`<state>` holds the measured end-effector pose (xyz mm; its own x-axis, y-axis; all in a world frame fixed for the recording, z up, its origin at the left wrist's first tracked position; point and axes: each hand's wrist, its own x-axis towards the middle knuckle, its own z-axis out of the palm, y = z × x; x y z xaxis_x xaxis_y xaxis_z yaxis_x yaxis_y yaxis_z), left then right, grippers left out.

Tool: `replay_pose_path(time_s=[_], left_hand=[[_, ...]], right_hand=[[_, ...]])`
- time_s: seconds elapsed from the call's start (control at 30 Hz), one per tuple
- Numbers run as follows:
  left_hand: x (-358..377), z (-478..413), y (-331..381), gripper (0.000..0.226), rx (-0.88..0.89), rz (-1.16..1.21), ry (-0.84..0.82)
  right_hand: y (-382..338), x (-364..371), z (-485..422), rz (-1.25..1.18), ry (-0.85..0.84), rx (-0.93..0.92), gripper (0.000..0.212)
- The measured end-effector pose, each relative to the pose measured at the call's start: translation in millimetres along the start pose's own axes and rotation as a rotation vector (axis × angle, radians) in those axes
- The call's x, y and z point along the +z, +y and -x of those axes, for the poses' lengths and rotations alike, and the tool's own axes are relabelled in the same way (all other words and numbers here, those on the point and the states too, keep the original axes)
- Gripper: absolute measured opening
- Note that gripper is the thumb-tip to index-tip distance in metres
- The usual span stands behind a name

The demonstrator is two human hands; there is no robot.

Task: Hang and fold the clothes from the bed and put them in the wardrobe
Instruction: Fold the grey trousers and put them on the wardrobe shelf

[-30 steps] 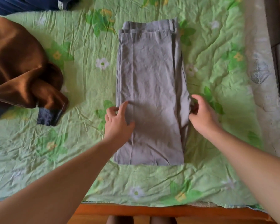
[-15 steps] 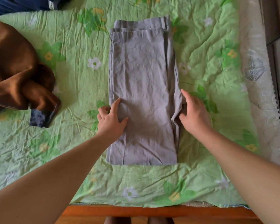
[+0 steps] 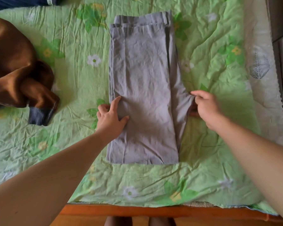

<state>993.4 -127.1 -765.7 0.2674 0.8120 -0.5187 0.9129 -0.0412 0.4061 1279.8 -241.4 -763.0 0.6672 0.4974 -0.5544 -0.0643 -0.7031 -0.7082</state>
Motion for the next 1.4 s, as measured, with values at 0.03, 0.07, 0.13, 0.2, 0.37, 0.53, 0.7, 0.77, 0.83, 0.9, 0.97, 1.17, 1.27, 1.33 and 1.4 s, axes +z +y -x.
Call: replay_pose_path(time_s=[0.03,0.07,0.13,0.2,0.37,0.53,0.7,0.77,0.83,0.9,0.97,1.17,1.27,1.33,1.4], left_hand=[[0,0,0,0.08,0.001,-0.003,0.002],[0,1,1,0.08,-0.001,-0.006,0.001],[1,1,1,0.079,-0.003,-0.008,0.003],[1,1,0,0.08,-0.009,-0.001,-0.003],[-3,-3,1,0.081,-0.012,0.004,-0.021],[-11,0,-4,0.079,-0.038,0.155,-0.096],[-20,29,-23,0.052,-0.042,0.417,-0.275],[-21,38,-37,0.044,-0.096,0.478,-0.342],[-22,45,-47,0.04,-0.15,0.58,-0.403],[-23,48,-54,0.037,-0.173,0.668,-0.455],[-26,51,-57,0.038,-0.176,0.717,-0.482],[-19,56,-82,0.068,0.236,0.314,-0.233],[-20,43,-99,0.055,0.726,-0.222,0.035],[-23,37,-97,0.043,0.85,-0.347,0.092],[-21,34,-91,0.051,0.899,-0.404,0.108]], right_hand=[[-4,-1,3,-0.187,-0.018,0.14,0.021],[-7,-1,6,-0.297,-0.053,0.23,0.012],[-6,1,12,-0.234,-0.152,0.271,0.02],[4,5,18,-0.117,-0.164,0.275,0.016],[17,14,28,-0.343,0.072,0.352,0.014],[32,24,60,-0.207,-0.107,0.34,0.06],[59,32,79,-0.133,-0.079,0.253,0.026],[70,33,81,-0.211,-0.099,0.276,0.02],[84,33,79,-0.196,-0.115,0.268,0.022],[76,30,87,-0.113,-0.04,0.211,0.03],[69,26,94,-0.07,0.005,0.095,0.042],[75,12,102,0.612,-0.393,-0.511,0.091],[67,3,92,1.028,-0.259,-0.868,0.087],[59,1,81,1.106,-0.149,-1.078,0.068],[53,4,71,1.101,-0.086,-1.137,0.063]])
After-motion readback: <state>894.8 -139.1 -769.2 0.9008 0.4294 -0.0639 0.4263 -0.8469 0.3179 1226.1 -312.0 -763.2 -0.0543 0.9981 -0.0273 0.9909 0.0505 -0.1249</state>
